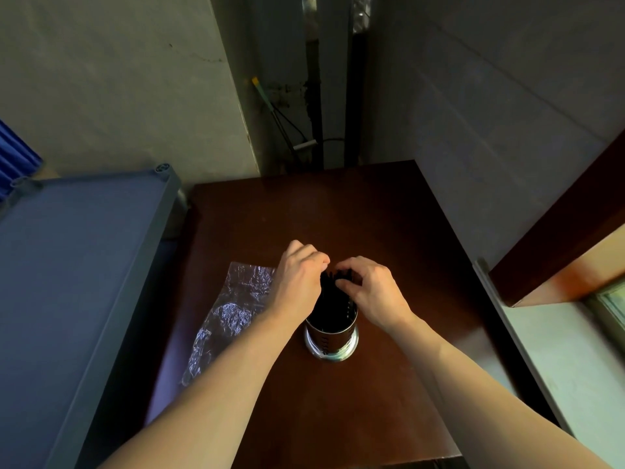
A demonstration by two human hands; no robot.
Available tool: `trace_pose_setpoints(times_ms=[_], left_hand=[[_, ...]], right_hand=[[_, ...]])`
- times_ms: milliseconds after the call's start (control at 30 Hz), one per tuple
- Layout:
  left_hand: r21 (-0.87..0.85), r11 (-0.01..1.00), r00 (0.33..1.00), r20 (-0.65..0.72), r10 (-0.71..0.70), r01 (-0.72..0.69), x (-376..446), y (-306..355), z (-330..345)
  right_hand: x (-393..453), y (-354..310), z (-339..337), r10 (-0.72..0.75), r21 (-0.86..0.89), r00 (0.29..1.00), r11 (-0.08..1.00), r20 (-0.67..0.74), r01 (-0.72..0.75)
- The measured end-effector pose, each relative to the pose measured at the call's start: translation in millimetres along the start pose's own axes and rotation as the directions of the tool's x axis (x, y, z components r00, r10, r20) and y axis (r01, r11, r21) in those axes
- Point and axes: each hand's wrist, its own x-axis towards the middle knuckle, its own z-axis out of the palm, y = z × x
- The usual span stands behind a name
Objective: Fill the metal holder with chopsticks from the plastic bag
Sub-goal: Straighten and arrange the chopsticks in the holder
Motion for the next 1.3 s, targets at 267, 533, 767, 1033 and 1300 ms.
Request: trace_pose_setpoints(times_ms=[267, 533, 767, 1033, 1300], left_hand=[[-0.035, 0.993, 0.986, 0.134, -0.103, 0.108, -13.5, -6.4, 16.3], [-0.209, 0.953, 0.928, 0.344, -0.14, 0.222, -27.4, -11.8, 14.0], [-0.302, 0.899, 0.912, 0.355, -0.204, 0.318, -27.2, -14.1, 7.7], [-0.313, 0.909, 0.944, 0.266, -0.193, 0.275, -23.9, -14.0, -1.7], [-0.408, 0.886, 0.962, 0.244, -0.126, 0.219, -4.5, 12.5, -25.4]], right_hand=[[-5.7, 1.3, 4.1, 0.059, 0.027, 0.998, 0.998, 0.032, -0.06], [-6.9, 2.8, 7.6, 0.082, -0.01, 0.997, 0.997, 0.005, -0.082], [-6.9, -3.2, 2.8, 0.053, -0.014, 0.999, 0.998, 0.003, -0.053], [-5.0, -21.0, -21.9, -0.006, -0.047, 1.0, 0.999, -0.009, 0.005], [-4.7, -51.9, -48.1, -0.071, -0.051, 0.995, 0.996, -0.069, 0.068]])
